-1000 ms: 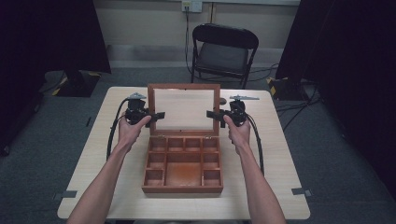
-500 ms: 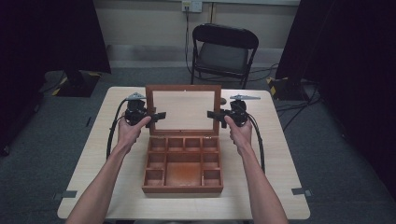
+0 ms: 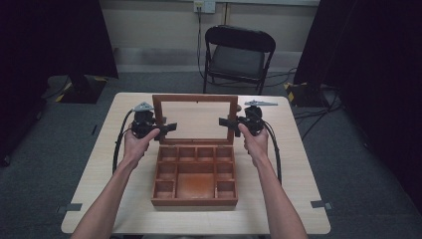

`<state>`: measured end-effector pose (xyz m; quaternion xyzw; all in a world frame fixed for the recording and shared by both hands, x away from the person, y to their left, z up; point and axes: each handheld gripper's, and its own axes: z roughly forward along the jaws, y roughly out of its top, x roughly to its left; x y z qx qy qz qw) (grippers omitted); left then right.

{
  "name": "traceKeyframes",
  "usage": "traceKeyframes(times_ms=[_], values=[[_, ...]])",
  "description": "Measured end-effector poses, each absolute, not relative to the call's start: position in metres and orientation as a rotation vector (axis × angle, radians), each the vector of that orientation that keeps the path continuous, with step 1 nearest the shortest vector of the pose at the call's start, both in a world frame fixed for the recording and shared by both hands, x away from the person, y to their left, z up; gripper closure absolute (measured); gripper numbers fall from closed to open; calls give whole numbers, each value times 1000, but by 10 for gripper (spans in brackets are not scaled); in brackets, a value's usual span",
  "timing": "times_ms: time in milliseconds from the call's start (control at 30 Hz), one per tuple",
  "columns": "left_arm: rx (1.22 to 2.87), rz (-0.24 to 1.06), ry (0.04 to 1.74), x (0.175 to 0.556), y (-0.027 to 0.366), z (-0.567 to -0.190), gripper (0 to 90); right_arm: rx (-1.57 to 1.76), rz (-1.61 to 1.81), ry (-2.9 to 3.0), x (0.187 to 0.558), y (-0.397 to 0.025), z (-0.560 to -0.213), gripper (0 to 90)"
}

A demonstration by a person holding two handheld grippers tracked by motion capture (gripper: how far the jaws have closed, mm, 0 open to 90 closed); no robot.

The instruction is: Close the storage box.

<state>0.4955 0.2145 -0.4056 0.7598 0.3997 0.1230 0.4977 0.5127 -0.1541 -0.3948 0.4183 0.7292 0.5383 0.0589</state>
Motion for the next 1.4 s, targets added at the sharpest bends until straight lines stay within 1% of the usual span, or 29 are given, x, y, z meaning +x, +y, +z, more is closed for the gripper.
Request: traceKeyframes(times_ms=[333, 433, 467, 500, 600, 767, 867, 933, 1000, 1200, 1333, 1400], values=[[1828, 279, 977, 486, 217, -403, 394, 1258, 1600, 2234, 504, -152, -390, 428], [1816, 294, 976, 482, 217, -403, 392, 1254, 1613, 2234, 501, -153, -390, 422], [1819, 289, 963, 481, 218, -404, 380, 1258, 1609, 2231, 499, -153, -390, 419], [1816, 289, 965, 480, 217, -404, 348, 1258, 1610, 2231, 498, -153, -390, 417], [1819, 296, 963, 478, 216, -403, 341, 1275, 1604, 2225, 496, -153, -390, 408], [1820, 336, 958, 474, 220, -397, 369, 1271, 1603, 2218, 490, -154, -390, 407], [1823, 347, 946, 472, 223, -395, 410, 1284, 1585, 2208, 487, -155, -391, 422], [1818, 322, 942, 471, 222, -396, 419, 1291, 1589, 2195, 486, -156, -393, 425], [1828, 339, 931, 469, 221, -396, 423, 1294, 1601, 2198, 484, -157, -394, 419], [1821, 331, 917, 464, 223, -395, 426, 1279, 1596, 2205, 480, -157, -394, 408], [1825, 337, 916, 458, 223, -395, 416, 1271, 1589, 2213, 474, -157, -393, 391], [1801, 331, 922, 455, 223, -395, 409, 1284, 1586, 2208, 471, -157, -393, 379]])
